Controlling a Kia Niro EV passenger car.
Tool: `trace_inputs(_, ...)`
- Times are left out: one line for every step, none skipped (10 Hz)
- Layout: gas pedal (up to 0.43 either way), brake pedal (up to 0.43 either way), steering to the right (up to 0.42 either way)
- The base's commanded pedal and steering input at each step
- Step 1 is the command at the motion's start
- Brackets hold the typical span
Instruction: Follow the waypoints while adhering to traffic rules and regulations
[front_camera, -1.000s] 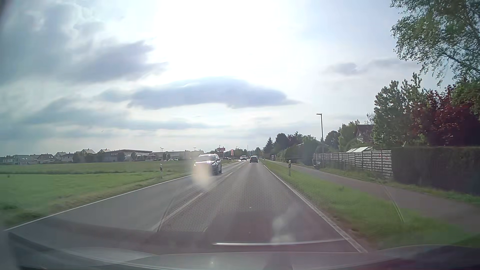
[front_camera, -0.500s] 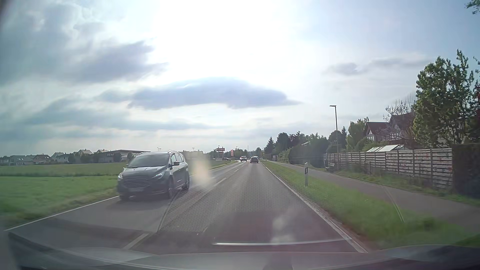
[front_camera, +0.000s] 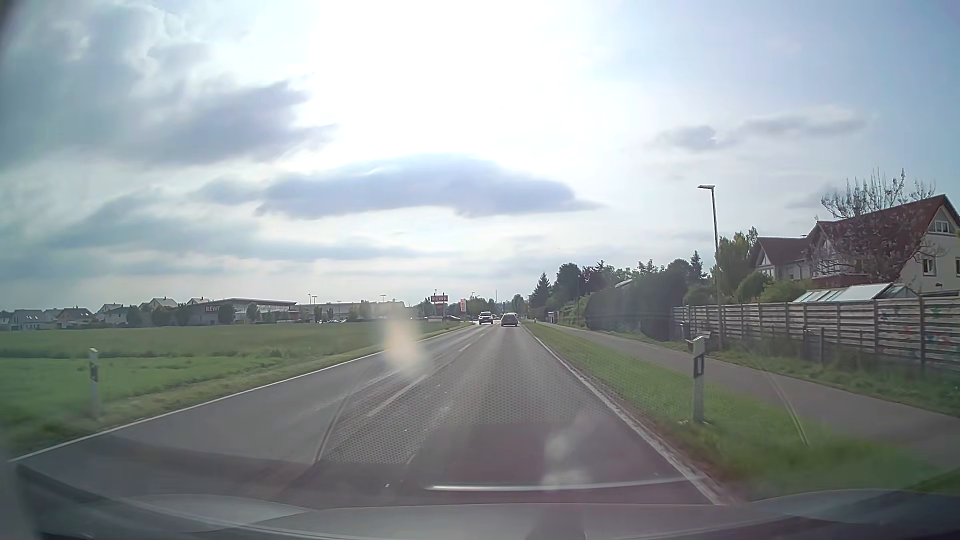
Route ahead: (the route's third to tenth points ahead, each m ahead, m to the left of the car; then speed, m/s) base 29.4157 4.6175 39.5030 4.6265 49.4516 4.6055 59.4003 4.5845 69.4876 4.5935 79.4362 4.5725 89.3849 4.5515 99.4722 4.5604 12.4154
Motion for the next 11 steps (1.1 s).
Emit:
trace_inputs(0.177, 0.0, 0.0)
trace_inputs(0.177, 0.0, 0.0)
trace_inputs(0.177, 0.0, 0.0)
trace_inputs(0.177, 0.0, 0.0)
trace_inputs(0.177, 0.0, 0.0)
trace_inputs(0.177, 0.0, 0.0)
trace_inputs(0.177, 0.0, 0.0)
trace_inputs(0.177, 0.0, 0.0)
trace_inputs(0.177, 0.0, 0.0)
trace_inputs(0.177, 0.0, 0.0)
trace_inputs(0.169, 0.0, 0.0)
